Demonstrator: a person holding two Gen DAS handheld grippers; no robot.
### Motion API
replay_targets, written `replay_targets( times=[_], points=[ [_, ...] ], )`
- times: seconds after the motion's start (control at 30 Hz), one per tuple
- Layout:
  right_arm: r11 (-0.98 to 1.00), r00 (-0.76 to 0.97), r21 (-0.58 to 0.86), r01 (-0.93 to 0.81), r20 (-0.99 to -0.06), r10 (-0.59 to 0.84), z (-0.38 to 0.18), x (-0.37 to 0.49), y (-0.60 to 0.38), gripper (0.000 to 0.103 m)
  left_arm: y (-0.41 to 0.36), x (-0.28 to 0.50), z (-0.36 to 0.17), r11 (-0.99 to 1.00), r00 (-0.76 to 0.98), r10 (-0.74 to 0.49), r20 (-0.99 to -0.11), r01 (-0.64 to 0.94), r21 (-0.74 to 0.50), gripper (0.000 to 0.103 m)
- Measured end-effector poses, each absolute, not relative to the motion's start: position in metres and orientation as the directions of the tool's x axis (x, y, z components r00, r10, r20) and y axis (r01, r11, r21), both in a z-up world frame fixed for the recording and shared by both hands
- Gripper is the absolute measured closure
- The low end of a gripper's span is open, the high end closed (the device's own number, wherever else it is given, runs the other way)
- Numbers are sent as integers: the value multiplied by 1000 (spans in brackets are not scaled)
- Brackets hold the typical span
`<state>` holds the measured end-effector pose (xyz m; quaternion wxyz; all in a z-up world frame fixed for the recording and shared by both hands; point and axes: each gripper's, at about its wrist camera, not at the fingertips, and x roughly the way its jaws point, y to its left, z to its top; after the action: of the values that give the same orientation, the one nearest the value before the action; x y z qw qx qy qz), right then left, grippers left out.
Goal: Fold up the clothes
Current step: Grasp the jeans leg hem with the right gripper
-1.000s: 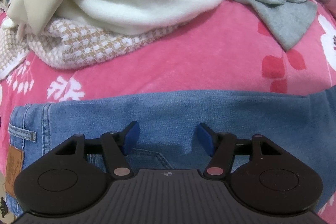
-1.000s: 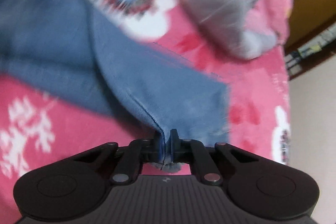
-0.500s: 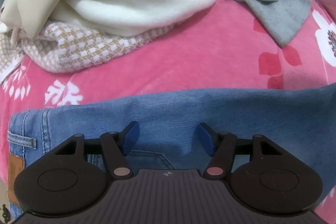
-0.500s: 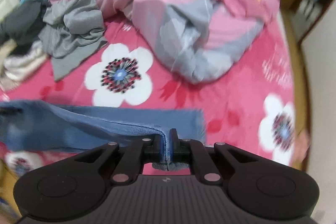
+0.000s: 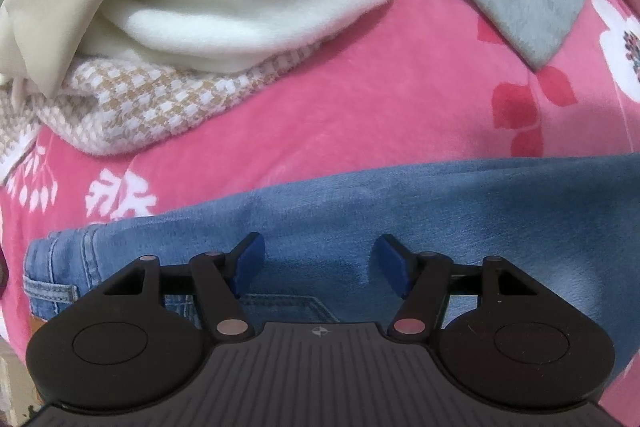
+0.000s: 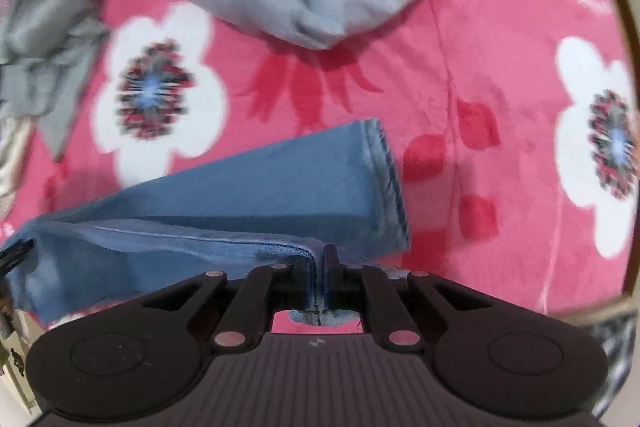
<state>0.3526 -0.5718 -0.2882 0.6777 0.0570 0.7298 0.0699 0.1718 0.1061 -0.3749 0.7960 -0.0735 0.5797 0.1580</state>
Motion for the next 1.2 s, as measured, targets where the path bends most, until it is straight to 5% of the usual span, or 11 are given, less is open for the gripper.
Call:
replay_targets(
  times=[0.17, 0.23, 0.43, 0.6, 0.83, 1.2],
  points=[
    [988, -67, 151, 45, -986, 154, -360, 396, -576, 83, 104, 176, -376, 940, 259, 177, -949, -331, 85, 38],
    [984, -11, 159, 76, -987, 160, -366, 399, -580, 71, 104, 177, -376, 940, 255, 177, -951, -329, 87, 38],
    [964, 224, 156, 215, -969, 107, -348, 365, -615, 60, 105, 176, -376, 941, 257, 173, -951, -327, 83, 38],
    [895, 308, 232, 380, -945, 114, -337, 321, -643, 60, 105, 172, -377, 941, 258, 173, -951, -330, 82, 38],
    [682, 403, 489, 544, -865, 298, -339, 242, -635, 62, 103, 175, -378, 940, 260, 177, -949, -329, 85, 37],
    [531, 452, 582, 616, -813, 366, -389, 223, -626, 62, 100, 176, -377, 941, 256, 186, -949, -324, 97, 37]
  ],
)
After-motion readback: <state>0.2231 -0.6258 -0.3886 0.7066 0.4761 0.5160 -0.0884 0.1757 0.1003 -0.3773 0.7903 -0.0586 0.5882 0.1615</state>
